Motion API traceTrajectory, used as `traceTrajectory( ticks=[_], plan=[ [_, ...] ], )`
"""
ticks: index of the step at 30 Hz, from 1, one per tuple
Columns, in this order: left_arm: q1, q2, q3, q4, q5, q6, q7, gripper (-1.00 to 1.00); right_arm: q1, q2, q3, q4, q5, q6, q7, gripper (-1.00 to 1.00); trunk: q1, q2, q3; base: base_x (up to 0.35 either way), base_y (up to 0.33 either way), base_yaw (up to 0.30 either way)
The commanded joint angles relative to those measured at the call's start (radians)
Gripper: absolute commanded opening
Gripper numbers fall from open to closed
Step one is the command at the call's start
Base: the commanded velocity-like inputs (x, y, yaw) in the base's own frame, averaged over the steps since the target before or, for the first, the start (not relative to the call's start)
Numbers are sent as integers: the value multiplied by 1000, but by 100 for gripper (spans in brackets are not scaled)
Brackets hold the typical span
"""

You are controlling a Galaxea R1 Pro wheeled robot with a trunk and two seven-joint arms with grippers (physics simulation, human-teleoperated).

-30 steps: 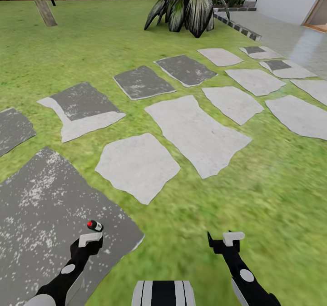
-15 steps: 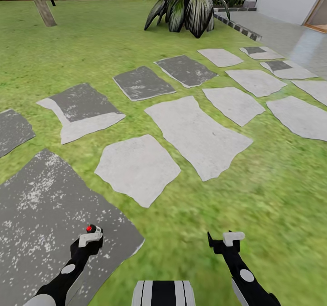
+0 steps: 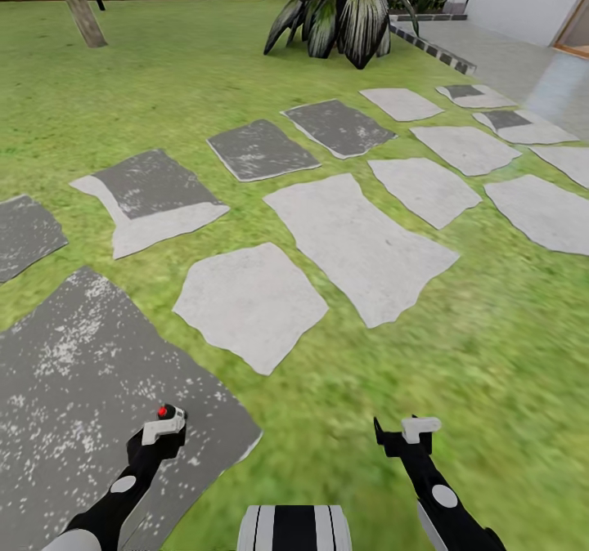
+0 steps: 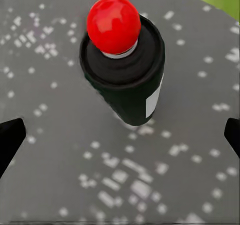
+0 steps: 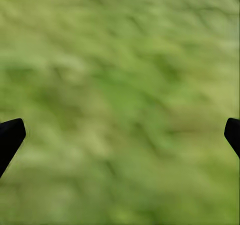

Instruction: In the garden, pick up the pesticide atomizer on the floor and spray pesticide onto both trees until each tree trunk is fully covered.

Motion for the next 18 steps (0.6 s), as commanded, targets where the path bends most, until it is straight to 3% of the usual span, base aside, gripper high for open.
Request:
traceTrajectory(
  ticks=[1, 18],
  plan=[
    [-1, 0, -1, 1, 6, -3, 0, 100, 0, 0, 0, 0, 5, -3, 0, 100, 0, 0, -1, 0, 0, 164],
    [-1, -2, -1, 1, 6, -3, 0, 100, 0, 0, 0, 0, 5, -3, 0, 100, 0, 0, -1, 50, 0, 13]
  ],
)
